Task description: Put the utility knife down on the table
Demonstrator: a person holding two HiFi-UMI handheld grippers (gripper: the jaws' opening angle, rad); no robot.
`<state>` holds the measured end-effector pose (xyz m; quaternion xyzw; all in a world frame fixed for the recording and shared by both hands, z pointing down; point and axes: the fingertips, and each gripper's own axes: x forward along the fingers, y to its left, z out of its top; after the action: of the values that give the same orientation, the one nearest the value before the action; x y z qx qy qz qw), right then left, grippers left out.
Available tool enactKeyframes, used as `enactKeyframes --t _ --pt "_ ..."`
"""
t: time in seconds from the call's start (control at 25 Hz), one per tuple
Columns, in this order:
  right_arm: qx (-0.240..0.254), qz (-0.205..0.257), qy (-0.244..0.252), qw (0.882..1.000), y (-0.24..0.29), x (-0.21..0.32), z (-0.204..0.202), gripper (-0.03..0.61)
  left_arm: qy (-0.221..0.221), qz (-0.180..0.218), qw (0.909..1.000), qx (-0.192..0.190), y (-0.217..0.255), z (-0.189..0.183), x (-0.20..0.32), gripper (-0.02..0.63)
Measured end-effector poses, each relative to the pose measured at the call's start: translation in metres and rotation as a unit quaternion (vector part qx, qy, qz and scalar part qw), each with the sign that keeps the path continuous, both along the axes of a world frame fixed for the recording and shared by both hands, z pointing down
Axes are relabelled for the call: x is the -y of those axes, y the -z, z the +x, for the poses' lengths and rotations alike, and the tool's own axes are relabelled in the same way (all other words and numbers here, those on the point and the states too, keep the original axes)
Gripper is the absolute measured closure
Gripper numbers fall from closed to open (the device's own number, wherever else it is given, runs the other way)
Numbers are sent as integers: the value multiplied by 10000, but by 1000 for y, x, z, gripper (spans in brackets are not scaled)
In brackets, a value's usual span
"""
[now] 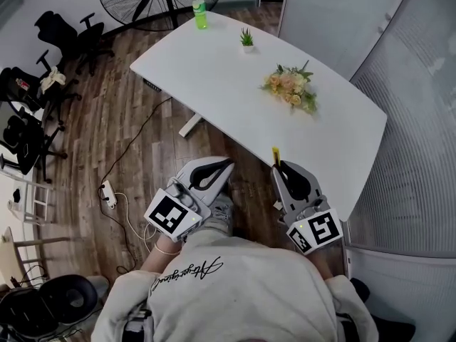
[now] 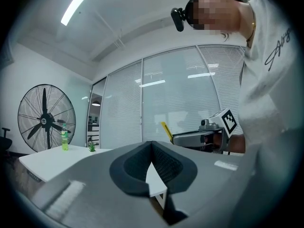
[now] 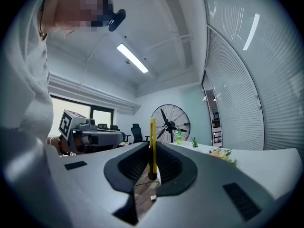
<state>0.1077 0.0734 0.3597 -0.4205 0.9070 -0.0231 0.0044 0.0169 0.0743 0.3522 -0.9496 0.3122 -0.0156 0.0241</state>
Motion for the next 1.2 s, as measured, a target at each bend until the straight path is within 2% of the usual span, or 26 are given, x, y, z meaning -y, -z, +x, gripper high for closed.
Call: enactKeyframes --t 0.24,0.72,1.2 --pt "-5 11 -70 10000 1 39 -8 531 -163 89 9998 -68 6 -3 42 613" --pt "-6 42 -273 9996 4 152 -33 531 -416 136 9990 -107 9 -22 161 614" --pt "-13 32 -781 9969 14 236 -38 531 -990 108 9949 -128 21 -21 252 614"
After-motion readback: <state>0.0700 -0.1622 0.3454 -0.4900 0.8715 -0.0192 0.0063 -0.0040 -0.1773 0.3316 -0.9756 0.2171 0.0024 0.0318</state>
